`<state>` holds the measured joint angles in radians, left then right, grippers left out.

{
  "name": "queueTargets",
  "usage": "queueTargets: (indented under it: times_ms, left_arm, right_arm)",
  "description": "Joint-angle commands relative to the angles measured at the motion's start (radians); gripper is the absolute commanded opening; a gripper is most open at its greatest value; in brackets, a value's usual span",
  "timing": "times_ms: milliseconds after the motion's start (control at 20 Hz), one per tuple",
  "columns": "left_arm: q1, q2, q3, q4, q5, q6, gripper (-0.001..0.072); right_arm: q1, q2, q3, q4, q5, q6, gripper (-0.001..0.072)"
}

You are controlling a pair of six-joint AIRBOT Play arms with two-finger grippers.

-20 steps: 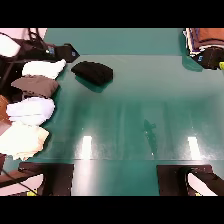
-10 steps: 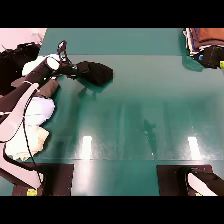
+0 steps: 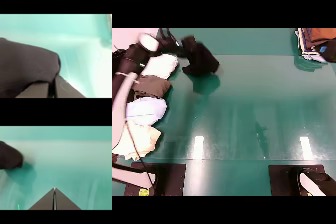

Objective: Fold the shirts.

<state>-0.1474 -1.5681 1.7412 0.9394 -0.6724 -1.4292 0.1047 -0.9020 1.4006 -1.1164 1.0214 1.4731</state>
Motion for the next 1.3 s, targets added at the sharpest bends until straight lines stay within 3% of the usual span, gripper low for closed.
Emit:
queueTargets:
  times_ms: [0, 150, 350, 550, 650, 800, 1000, 1150, 1250]
  left_arm:
    - [-0.006, 0.204, 0.110, 0.084, -0.126, 0.090, 0.0022]
    - [-0.086, 0.353, 0.112, 0.230, -0.258, 0.089, 0.0022]
    - [-0.318, 0.369, 0.074, 0.369, -0.457, 0.022, 0.0022]
    - [-0.553, 0.325, -0.144, 0.369, -0.436, 0.015, 0.0040]
    - [-0.609, 0.294, -0.246, 0.366, -0.356, 0.014, 0.0581]
    - [-0.560, 0.277, -0.270, 0.433, -0.336, -0.008, 0.0556]
    - [-0.325, 0.276, -0.310, 0.442, -0.338, -0.084, 0.0556]
    - [-0.182, 0.236, -0.445, 0.328, -0.338, -0.085, 0.0556]
    - [-0.146, 0.183, -0.538, 0.221, -0.318, -0.039, 0.0557]
  right_arm:
    - [0.001, 0.082, 0.000, -0.002, -0.103, 0.000, 0.0014]
    - [0.001, 0.125, 0.000, -0.001, -0.106, 0.000, 0.0015]
    - [0.001, 0.139, 0.000, 0.000, -0.101, 0.001, 0.0014]
    - [0.001, 0.139, 0.000, -0.002, -0.056, 0.001, 0.0015]
    - [0.001, 0.137, 0.000, -0.001, -0.033, 0.001, 0.0015]
    - [0.001, 0.137, 0.000, -0.001, -0.015, 0.001, 0.0015]
    - [0.001, 0.137, 0.000, -0.001, 0.013, 0.001, 0.0015]
    - [0.001, 0.134, 0.000, 0.000, 0.018, 0.001, 0.0015]
    - [0.001, 0.134, 0.000, 0.000, 0.023, 0.002, 0.0015]
